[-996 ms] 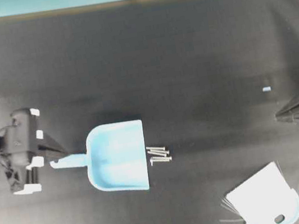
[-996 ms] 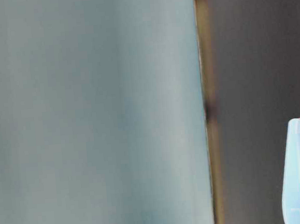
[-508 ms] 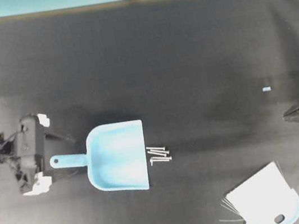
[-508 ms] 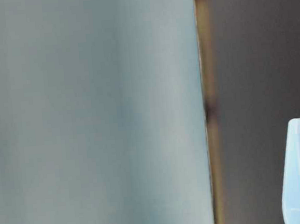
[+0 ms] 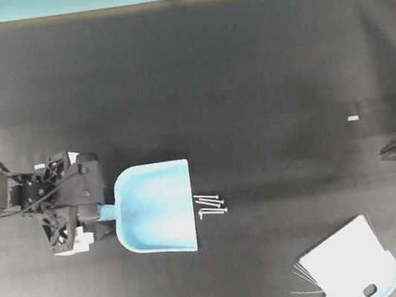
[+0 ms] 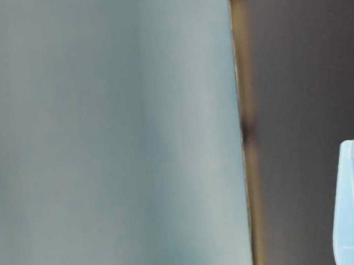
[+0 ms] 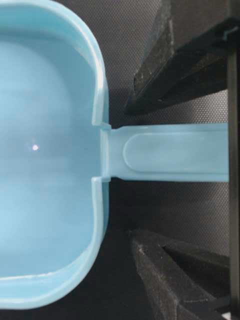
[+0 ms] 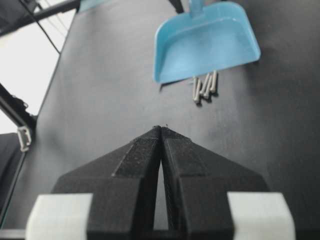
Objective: Hold the dustpan with the left arm, while a human hand uses a hand brush to gather screws into the dustpan.
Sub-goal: 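Hold the dustpan handle with the left gripper, keeping the pan flat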
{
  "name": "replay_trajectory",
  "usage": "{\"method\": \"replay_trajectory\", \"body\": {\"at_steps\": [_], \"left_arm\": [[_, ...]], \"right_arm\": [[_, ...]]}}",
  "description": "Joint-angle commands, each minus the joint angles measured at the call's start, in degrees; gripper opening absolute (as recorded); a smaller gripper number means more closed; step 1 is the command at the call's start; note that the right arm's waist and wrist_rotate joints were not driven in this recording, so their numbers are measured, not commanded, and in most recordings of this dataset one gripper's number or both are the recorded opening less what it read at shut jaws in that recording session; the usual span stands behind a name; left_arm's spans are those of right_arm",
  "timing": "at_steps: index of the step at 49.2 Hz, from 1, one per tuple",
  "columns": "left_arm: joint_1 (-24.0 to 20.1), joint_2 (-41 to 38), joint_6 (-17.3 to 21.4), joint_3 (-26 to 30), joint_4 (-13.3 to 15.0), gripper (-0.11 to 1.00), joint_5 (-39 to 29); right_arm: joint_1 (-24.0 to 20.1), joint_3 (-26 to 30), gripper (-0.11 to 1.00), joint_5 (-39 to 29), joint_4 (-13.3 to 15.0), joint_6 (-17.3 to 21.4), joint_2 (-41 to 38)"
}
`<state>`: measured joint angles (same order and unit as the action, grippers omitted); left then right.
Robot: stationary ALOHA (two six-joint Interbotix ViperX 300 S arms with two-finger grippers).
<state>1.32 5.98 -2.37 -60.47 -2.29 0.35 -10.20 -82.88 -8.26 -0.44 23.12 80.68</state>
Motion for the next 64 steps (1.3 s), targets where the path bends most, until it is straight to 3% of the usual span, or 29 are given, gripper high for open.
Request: {"method": "replay_trajectory", "body": {"at_steps": [1,23,26,33,52,64], "left_arm": [[-0.26,-0.18,-0.18,0.97,-0.26,0.89,0.62],[-0.18,-0.18,-1.58,2.37,-0.26,0.75,0.35],[-0.09,-0.35,-2.99,2.72,-0.26,0.66,0.0],[0.79,-0.09,-3.6,2.46,-0.26,0.3,0.44],[1.67,2.64,-3.6,-2.81,-0.26,0.31,10.55],[1.67,4.48,-4.13,-3.6,-0.26,0.31,9.76]], "right_arm": [[0.0,0.26,0.0,0.26,-0.09,0.0,-0.26],[0.0,0.09,0.0,0.26,-0.09,0.0,-0.26],[0.0,0.09,0.0,0.26,-0.09,0.09,-0.26],[0.0,-0.44,0.0,0.18,-0.09,0.09,-0.26],[0.0,-1.67,0.0,-1.05,-0.09,0.0,-0.26],[0.0,-1.67,0.0,-1.23,-0.09,0.0,0.09]]}}
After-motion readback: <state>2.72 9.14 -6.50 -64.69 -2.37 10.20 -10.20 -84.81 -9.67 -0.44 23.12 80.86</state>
